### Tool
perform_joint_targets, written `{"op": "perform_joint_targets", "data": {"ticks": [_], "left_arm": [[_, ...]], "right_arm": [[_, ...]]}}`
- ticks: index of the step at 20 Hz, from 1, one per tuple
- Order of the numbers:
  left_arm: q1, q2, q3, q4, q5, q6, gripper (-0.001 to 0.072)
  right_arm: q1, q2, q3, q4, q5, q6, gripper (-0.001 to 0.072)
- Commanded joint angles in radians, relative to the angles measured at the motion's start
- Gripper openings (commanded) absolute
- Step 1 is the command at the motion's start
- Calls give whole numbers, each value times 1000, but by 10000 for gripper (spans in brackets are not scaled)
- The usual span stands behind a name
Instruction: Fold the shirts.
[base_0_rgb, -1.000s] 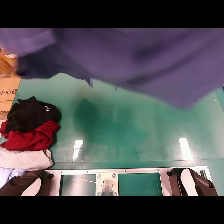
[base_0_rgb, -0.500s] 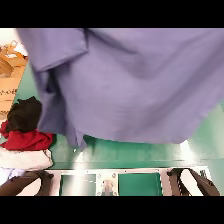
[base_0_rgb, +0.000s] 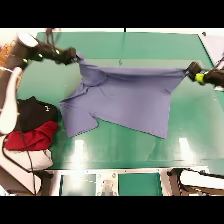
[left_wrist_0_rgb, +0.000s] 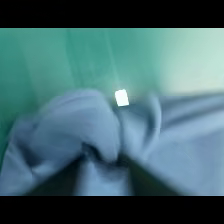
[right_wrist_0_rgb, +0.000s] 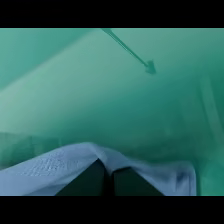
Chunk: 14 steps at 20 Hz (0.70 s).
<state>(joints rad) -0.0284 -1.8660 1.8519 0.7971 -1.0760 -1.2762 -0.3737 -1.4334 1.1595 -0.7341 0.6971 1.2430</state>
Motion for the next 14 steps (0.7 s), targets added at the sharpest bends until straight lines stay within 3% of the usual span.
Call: {"op": "perform_joint_targets", "data": {"ticks": [1, 2, 4, 7, 9, 12, 14], "left_arm": [[8, -116, 3, -49, 30, -46, 695], [20, -116, 25, -48, -5, -55, 696], [69, -116, 99, -40, -136, -55, 696], [158, -108, 190, -40, -336, -59, 696], [206, -95, 189, -38, -383, -59, 696], [234, -95, 189, -36, -449, -58, 696], [234, -95, 189, -36, -467, -50, 696]], "right_arm": [[-4, -154, 21, -4, -39, -22, 388], [-29, -149, 35, -18, -12, -21, 441], [-126, -116, 80, -74, 146, -12, 439], [-288, -46, 64, -162, 398, 29, 352], [-365, 12, -45, -224, 513, 68, 352], [-390, 105, -322, -266, 541, 136, 368], [-370, 128, -480, -258, 542, 150, 449]]}}
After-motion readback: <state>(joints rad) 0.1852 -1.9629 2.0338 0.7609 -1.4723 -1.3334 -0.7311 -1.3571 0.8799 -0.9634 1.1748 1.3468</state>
